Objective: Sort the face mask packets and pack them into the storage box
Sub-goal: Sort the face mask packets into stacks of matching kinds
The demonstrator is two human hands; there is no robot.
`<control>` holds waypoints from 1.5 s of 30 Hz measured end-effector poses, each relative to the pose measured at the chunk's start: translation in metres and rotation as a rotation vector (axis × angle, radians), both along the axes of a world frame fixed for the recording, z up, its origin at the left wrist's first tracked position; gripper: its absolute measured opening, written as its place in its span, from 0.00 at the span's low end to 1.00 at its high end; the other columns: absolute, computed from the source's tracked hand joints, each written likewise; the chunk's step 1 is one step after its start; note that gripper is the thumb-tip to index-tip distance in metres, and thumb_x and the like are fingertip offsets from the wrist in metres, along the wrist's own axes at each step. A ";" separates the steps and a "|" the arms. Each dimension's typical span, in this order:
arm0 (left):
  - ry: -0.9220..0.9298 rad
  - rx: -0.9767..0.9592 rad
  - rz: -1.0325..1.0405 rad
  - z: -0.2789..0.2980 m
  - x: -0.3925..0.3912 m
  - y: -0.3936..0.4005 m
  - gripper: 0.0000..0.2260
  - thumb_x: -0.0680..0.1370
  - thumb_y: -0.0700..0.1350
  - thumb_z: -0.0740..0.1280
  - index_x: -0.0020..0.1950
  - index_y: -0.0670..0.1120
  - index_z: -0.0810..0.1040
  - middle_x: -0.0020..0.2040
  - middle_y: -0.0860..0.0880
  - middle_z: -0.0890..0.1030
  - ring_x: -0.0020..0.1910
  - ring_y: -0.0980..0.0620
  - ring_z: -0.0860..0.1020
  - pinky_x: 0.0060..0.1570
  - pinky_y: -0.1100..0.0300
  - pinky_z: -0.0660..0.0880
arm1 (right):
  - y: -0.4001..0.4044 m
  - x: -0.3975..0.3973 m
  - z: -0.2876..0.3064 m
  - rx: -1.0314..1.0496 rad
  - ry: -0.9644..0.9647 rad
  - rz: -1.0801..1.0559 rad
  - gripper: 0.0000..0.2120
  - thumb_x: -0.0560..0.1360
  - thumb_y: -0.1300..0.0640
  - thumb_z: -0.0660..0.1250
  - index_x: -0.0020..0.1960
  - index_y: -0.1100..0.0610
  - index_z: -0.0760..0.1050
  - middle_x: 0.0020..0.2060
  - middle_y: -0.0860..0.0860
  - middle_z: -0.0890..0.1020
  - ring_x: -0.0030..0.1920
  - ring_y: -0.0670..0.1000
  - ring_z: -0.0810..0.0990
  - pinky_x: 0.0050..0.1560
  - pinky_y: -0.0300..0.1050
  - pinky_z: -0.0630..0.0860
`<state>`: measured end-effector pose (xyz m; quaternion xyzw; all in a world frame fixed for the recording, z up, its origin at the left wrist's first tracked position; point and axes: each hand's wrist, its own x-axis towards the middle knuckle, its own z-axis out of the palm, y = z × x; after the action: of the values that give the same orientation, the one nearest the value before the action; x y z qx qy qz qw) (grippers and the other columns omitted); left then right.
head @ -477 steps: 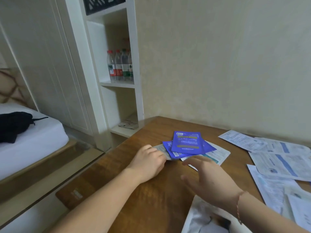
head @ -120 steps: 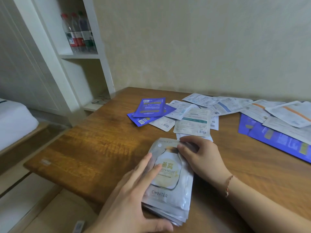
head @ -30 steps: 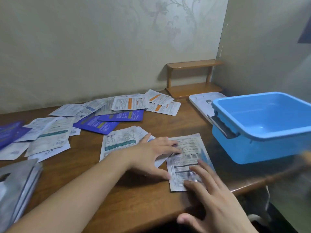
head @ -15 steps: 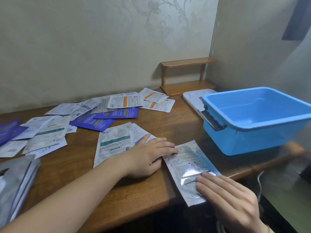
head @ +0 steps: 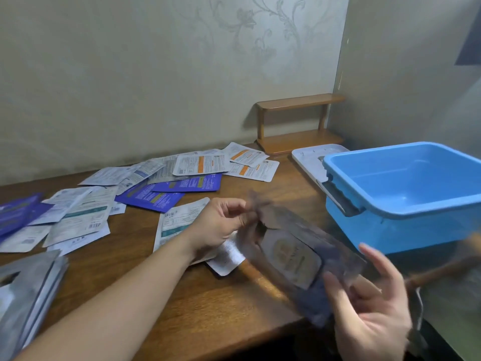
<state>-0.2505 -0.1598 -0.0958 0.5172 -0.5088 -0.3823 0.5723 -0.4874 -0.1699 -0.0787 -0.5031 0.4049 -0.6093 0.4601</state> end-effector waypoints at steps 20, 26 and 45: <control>-0.388 0.408 0.277 0.126 0.155 0.190 0.10 0.79 0.37 0.66 0.60 0.41 0.77 0.36 0.51 0.84 0.37 0.58 0.82 0.37 0.68 0.76 | 0.138 0.146 0.022 0.179 0.015 1.321 0.09 0.62 0.63 0.73 0.41 0.55 0.86 0.29 0.65 0.82 0.25 0.55 0.80 0.23 0.41 0.74; -0.353 0.535 0.451 0.076 0.205 0.267 0.12 0.73 0.45 0.74 0.56 0.47 0.81 0.45 0.39 0.84 0.44 0.51 0.82 0.45 0.62 0.77 | 0.191 0.199 0.008 0.233 0.227 1.488 0.06 0.71 0.63 0.74 0.48 0.58 0.82 0.32 0.60 0.84 0.29 0.57 0.83 0.33 0.46 0.75; -0.471 0.365 0.806 0.030 0.198 0.308 0.27 0.74 0.65 0.60 0.69 0.53 0.73 0.63 0.59 0.76 0.60 0.68 0.73 0.60 0.66 0.70 | 0.176 0.219 -0.013 -0.117 0.358 1.089 0.13 0.65 0.44 0.70 0.49 0.41 0.83 0.39 0.46 0.84 0.40 0.41 0.82 0.40 0.34 0.77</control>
<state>-0.0521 0.1486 -0.0653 0.8366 -0.3085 -0.0863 0.4444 -0.2688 0.0057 -0.0920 -0.7588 0.1247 -0.2114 0.6033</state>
